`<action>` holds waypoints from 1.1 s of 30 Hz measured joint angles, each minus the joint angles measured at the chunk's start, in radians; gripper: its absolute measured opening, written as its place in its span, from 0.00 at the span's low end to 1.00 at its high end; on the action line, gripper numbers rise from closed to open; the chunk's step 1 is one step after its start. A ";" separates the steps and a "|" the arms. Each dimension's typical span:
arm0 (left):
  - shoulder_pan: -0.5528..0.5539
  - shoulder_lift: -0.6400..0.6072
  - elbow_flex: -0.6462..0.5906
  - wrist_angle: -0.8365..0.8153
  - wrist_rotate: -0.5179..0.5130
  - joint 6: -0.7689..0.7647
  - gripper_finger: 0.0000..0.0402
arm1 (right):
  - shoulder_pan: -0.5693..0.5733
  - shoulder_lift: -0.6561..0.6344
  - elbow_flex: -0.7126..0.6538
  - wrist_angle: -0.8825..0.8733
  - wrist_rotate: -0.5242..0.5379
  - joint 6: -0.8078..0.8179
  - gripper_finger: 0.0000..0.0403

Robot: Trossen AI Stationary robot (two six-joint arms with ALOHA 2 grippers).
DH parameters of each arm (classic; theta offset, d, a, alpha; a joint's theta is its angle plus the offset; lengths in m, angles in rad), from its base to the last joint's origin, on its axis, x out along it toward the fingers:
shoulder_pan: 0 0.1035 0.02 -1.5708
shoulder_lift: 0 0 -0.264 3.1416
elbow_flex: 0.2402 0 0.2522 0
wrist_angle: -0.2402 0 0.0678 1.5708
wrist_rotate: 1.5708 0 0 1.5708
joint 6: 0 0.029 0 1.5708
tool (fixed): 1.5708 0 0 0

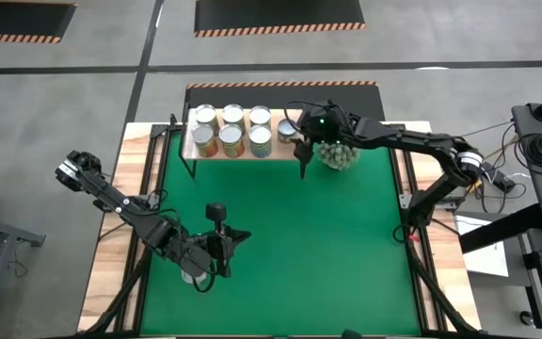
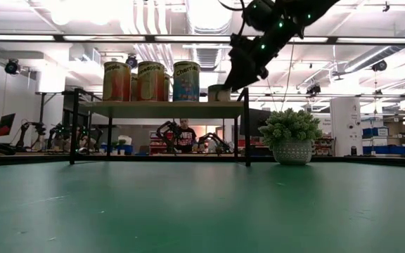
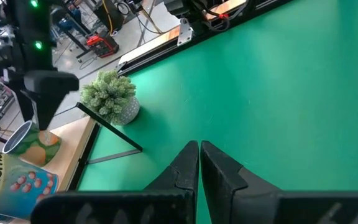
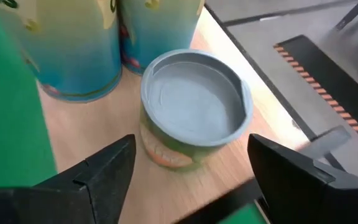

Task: Pick and place cans onto a shelf
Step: Put the canned sliced peaches on the shelf

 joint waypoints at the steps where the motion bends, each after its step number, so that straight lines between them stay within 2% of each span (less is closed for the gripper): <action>1: 0.000 0.000 0.000 0.000 0.000 0.000 0.00 | 0.000 -0.006 0.017 -0.036 0.000 0.000 0.72; 8: 0.000 0.000 0.000 0.000 0.000 0.001 0.00 | 0.000 -0.020 0.135 -0.187 -0.002 -0.014 0.65; 24: 0.000 0.000 0.000 0.000 0.000 0.008 0.00 | -0.003 0.127 0.237 -0.138 -0.008 -0.221 0.18; 28: 0.000 0.000 0.000 0.001 0.000 0.008 0.00 | -0.017 0.166 0.273 -0.156 -0.008 -0.229 0.09; 33: 0.000 0.000 0.000 0.000 0.000 0.008 0.00 | -0.043 0.189 0.280 -0.166 -0.009 -0.218 0.03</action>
